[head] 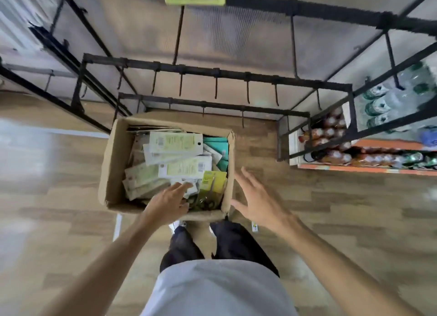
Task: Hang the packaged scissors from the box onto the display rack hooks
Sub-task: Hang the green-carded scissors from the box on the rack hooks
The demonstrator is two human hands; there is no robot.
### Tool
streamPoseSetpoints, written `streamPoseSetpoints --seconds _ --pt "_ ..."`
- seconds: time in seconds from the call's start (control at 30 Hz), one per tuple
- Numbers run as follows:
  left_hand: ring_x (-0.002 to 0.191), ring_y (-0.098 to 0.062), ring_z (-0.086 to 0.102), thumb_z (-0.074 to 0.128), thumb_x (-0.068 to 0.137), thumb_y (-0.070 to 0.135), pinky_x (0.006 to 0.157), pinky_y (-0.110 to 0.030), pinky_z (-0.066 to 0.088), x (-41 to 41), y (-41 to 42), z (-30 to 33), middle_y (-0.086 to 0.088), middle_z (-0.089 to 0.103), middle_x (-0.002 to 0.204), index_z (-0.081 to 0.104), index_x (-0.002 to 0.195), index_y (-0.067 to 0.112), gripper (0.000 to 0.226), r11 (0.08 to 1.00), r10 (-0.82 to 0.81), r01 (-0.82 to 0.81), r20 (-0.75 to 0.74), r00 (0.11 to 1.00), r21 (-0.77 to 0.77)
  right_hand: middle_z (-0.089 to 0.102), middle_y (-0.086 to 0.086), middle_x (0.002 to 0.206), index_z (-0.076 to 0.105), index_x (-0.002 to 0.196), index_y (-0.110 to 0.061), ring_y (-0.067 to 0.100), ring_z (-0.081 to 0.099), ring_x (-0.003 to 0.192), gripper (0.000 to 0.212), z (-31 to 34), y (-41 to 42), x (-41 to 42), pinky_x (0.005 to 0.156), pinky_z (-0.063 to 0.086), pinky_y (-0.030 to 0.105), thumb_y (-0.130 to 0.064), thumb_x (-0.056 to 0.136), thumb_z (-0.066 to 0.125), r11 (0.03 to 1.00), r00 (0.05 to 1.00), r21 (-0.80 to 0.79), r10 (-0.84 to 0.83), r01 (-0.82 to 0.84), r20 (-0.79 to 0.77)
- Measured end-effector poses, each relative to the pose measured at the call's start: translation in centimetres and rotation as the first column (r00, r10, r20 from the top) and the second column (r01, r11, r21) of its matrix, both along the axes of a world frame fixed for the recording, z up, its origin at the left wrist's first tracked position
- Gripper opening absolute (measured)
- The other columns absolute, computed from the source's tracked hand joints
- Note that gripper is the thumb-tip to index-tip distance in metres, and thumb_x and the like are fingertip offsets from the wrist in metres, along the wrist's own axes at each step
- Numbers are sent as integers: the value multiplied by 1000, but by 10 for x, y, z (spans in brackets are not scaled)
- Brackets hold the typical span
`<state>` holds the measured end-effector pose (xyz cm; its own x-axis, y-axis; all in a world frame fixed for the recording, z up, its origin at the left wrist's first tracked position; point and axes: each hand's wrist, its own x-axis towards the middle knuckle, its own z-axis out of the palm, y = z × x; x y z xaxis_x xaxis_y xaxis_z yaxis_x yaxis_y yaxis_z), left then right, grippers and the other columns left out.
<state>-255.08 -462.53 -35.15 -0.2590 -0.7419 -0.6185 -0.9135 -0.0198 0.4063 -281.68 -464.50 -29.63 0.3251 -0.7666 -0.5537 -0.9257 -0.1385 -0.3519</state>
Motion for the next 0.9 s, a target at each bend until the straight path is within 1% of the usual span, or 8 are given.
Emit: streamPoseSetpoints --seconds 0.1,0.23,0.33,0.53,0.6,0.7,0.77,0.9 --pt "114 -26 61 57 92 29 86 -39 53 -15 5 -32 -1 56 139 43 142 24 52 994 87 -88 15 996 61 3 0 168 8 160 -27 19 11 154 83 -14 6 -5 120 29 38 -54 96 54 998 999 59 15 -13 -34" --pt "110 -29 64 58 91 25 86 -38 53 -33 -2 -68 -4 67 124 53 130 22 40 960 272 -272 17 962 69 4 -1 168 10 159 -28 17 11 153 81 -18 -1 -11 120 24 37 -52 96 55 996 999 85 7 -4 -32" --pt "112 -27 63 62 92 22 89 -36 52 -44 -7 -90 -4 68 122 54 132 19 40 899 427 -423 -18 904 112 5 -2 168 11 159 -27 17 13 153 80 -18 -7 -11 119 25 36 -53 97 54 996 999 82 33 -30 -30" --pt "96 -22 70 62 92 9 83 -31 54 -65 -4 -119 -6 72 110 65 119 12 27 740 672 -660 -108 732 132 4 -5 168 10 159 -30 15 15 152 75 -21 -9 -17 119 24 33 -48 99 52 984 998 168 66 -61 -24" --pt "90 -23 69 64 92 11 80 -33 55 -69 1 -125 -6 73 104 67 114 16 23 697 717 -703 -101 690 143 5 -7 167 13 159 -30 14 17 152 73 -23 -9 -21 118 26 33 -46 100 52 979 997 196 68 -60 -34" --pt "88 -22 64 68 89 14 79 -33 52 -73 9 -135 -6 72 105 66 117 19 29 652 757 -738 -90 647 177 9 -6 167 17 158 -29 13 18 152 69 -30 -5 -26 119 24 33 -42 100 52 973 998 228 52 -43 -35" --pt "84 -22 62 67 90 17 74 -32 49 -75 8 -140 -6 72 102 67 114 21 24 645 763 -750 -66 643 144 11 -6 167 18 158 -29 11 17 152 69 -36 -1 -28 120 22 32 -41 100 52 970 998 240 48 -36 -43" --pt "86 -29 65 66 91 24 67 -32 44 -80 5 -143 -5 72 95 68 104 24 13 654 756 -754 -5 655 60 12 -6 167 19 158 -27 10 17 152 68 -48 7 -28 121 21 30 -41 100 51 965 997 259 60 -44 -54"
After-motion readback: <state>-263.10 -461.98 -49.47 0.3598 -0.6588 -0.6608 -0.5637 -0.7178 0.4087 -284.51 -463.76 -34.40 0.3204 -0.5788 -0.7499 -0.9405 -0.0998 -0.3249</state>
